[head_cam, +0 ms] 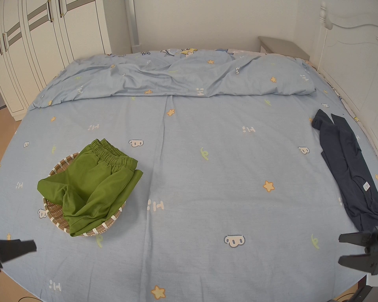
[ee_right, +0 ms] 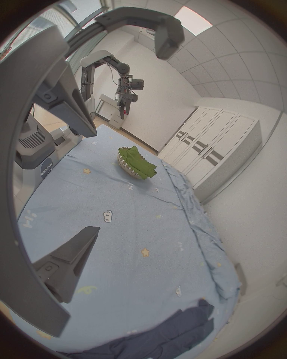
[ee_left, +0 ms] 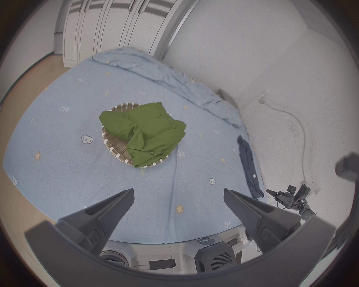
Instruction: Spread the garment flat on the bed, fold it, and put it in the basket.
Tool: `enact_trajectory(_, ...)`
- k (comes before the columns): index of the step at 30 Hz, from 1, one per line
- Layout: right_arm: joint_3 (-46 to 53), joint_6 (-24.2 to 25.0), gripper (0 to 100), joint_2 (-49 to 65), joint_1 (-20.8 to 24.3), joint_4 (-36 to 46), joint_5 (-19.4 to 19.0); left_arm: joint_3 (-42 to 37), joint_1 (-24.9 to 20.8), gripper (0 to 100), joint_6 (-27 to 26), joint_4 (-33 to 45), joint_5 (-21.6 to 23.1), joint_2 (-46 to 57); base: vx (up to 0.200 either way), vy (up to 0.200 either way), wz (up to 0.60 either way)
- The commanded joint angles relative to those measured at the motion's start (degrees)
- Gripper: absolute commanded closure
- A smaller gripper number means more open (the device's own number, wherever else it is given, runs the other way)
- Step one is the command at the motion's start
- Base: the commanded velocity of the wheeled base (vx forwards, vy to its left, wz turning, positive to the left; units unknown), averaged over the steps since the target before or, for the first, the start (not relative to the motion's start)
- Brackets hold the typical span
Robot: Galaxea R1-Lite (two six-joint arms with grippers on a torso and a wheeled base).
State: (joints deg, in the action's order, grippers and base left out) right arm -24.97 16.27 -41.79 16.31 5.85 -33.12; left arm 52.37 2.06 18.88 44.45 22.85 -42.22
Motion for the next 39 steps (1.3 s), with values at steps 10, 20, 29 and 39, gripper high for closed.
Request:
enact_trajectory(10,24.4,-7.3,0,36.5,-10.5,-8.0,25.5,-45.9,-2.3,0,-8.1,-33.1,-23.6,42.2,0.0,0.0,0.0)
enact_trajectory(20,24.2,-4.6,0,38.9,-17.6,-6.8,35.9,-52.0,-2.1,0,-16.7,-46.1,-30.0,42.2,0.0,0.0,0.0)
enact_trajectory(29,24.7,-15.0,0,41.0,-16.5,-8.9,36.8,-52.3,-2.1,0,-20.6,-43.9,-23.3,42.2,0.0,0.0,0.0)
enact_trajectory(39,24.8,-19.2,0,41.2,-16.4,-8.5,20.4,-52.4,-2.1,0,-21.9,-44.4,-22.8,42.2,0.0,0.0,0.0)
